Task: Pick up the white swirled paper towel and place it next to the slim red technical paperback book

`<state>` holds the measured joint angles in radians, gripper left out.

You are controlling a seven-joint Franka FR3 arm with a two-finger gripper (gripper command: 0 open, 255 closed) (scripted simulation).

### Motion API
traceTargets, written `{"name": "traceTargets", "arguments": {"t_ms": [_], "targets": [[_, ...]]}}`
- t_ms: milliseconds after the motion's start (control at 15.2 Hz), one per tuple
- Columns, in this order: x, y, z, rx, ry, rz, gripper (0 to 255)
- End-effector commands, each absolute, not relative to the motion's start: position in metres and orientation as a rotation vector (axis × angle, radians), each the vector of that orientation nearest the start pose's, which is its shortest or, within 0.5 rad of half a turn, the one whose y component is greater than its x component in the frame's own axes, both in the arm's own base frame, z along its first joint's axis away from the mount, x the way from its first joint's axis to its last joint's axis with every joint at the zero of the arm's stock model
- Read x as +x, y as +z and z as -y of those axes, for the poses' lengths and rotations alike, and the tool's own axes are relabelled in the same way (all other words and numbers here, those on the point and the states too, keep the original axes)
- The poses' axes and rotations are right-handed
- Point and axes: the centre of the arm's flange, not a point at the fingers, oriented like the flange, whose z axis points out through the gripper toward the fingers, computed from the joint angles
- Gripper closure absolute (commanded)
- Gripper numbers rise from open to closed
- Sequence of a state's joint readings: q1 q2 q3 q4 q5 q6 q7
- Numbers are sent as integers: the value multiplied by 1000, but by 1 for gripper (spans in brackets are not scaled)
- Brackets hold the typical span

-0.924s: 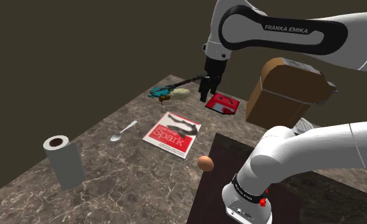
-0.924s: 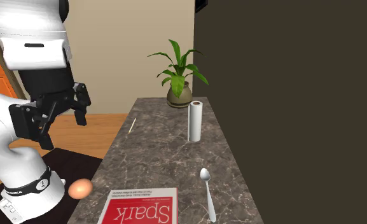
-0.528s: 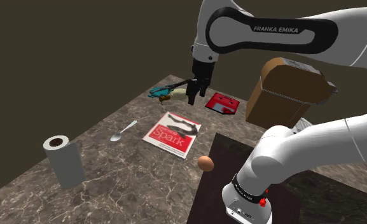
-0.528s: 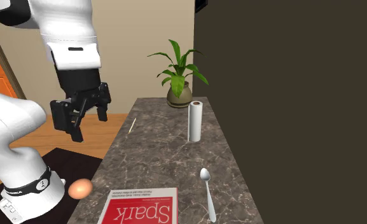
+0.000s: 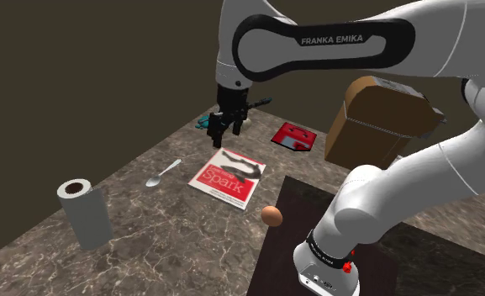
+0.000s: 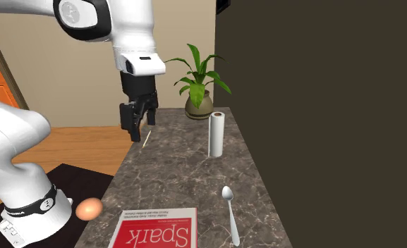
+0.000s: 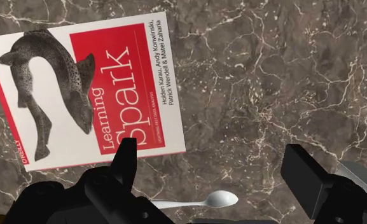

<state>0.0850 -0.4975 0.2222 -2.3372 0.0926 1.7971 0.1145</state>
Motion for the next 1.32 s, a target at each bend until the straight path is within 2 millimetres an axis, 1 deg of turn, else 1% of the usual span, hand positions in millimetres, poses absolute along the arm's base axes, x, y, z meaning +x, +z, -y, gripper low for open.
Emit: {"name": "traceTargets", "arguments": {"t_ms": [0,1254], "targets": [[386,505,-157,-3159,65,226,0],[475,462,-386,-3171,-21,283,0]]}}
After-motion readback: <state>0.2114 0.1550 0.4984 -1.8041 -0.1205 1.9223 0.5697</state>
